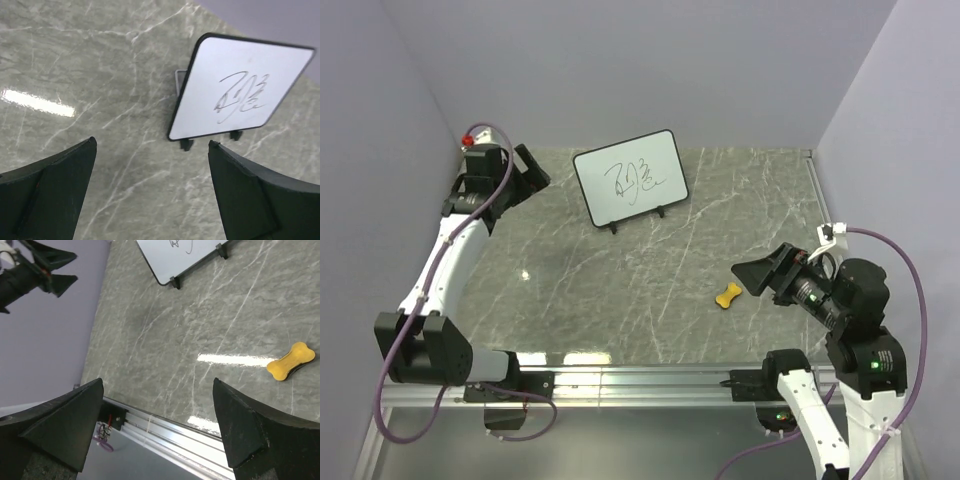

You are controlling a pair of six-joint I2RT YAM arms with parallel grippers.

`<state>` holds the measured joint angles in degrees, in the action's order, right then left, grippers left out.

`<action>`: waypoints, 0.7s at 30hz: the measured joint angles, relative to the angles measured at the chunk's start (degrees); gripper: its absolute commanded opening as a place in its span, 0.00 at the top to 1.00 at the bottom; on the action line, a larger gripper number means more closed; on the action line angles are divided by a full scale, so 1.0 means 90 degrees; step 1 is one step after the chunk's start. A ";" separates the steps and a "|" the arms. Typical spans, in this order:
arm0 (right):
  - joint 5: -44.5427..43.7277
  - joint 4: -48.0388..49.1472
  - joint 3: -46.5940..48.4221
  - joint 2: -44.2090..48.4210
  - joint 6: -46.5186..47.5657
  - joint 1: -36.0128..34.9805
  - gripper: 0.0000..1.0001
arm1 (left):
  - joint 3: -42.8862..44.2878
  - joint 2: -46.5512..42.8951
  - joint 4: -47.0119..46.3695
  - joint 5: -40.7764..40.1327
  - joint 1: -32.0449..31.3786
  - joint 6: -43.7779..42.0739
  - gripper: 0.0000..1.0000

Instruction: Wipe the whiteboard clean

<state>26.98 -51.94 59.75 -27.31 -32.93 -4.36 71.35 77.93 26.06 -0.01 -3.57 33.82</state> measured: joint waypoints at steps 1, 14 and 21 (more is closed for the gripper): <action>-0.0015 0.0005 -0.0032 0.0000 0.0000 0.0000 0.03 | 0.0039 -0.0085 0.0032 0.0032 0.0017 0.0078 0.01; -0.1734 -0.0971 0.0005 -0.0957 -0.0277 0.0000 0.03 | -0.1331 -0.0510 -0.0095 0.1880 0.0721 0.0823 0.01; -0.1855 -0.0855 -0.1387 -0.1897 -0.0877 -0.0002 0.13 | -0.1319 -0.0918 0.0306 0.1566 0.0376 0.0576 0.03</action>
<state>10.28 -59.64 47.27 -44.38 -40.82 -4.38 59.48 69.67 28.82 14.09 -0.19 39.00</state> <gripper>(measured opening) 0.897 0.977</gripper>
